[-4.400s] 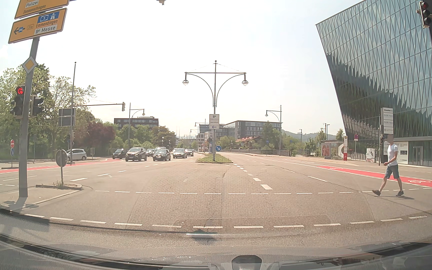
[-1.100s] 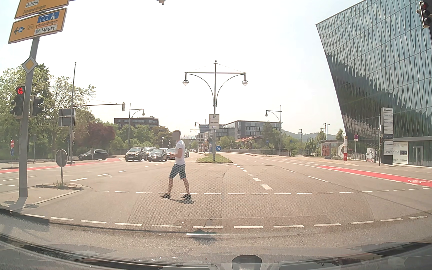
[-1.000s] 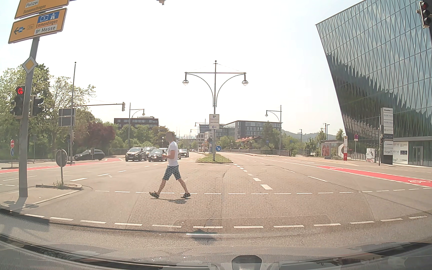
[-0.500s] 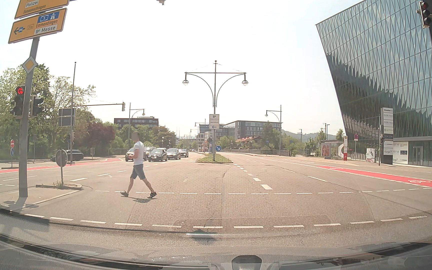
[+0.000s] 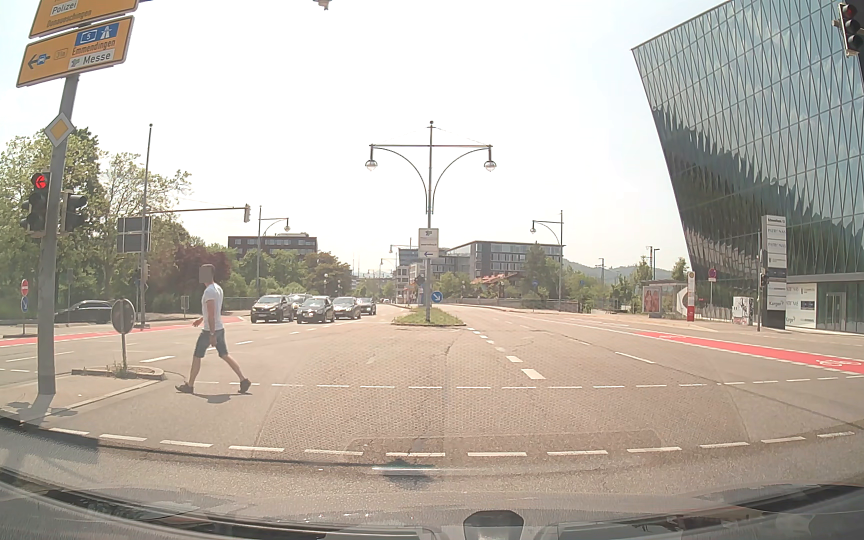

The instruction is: Follow the waypoints while adhering to traffic rules and regulations

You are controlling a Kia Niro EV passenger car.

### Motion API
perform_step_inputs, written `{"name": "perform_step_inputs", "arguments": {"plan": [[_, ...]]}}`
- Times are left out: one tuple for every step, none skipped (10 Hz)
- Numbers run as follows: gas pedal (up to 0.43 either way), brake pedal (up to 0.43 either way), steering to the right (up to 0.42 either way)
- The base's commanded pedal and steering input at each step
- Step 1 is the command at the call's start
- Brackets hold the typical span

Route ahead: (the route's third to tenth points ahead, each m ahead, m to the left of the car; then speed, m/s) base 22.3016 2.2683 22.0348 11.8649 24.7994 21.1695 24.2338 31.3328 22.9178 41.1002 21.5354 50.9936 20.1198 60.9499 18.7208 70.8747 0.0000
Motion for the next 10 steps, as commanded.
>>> {"name": "perform_step_inputs", "arguments": {"plan": [[0.000, 0.280, -0.006], [0.000, 0.280, -0.006], [0.000, 0.280, -0.006], [0.000, 0.280, -0.006], [0.000, 0.280, -0.006], [0.000, 0.280, -0.006], [0.000, 0.280, -0.006], [0.000, 0.280, -0.006], [0.000, 0.280, -0.006], [0.000, 0.280, -0.006]]}}
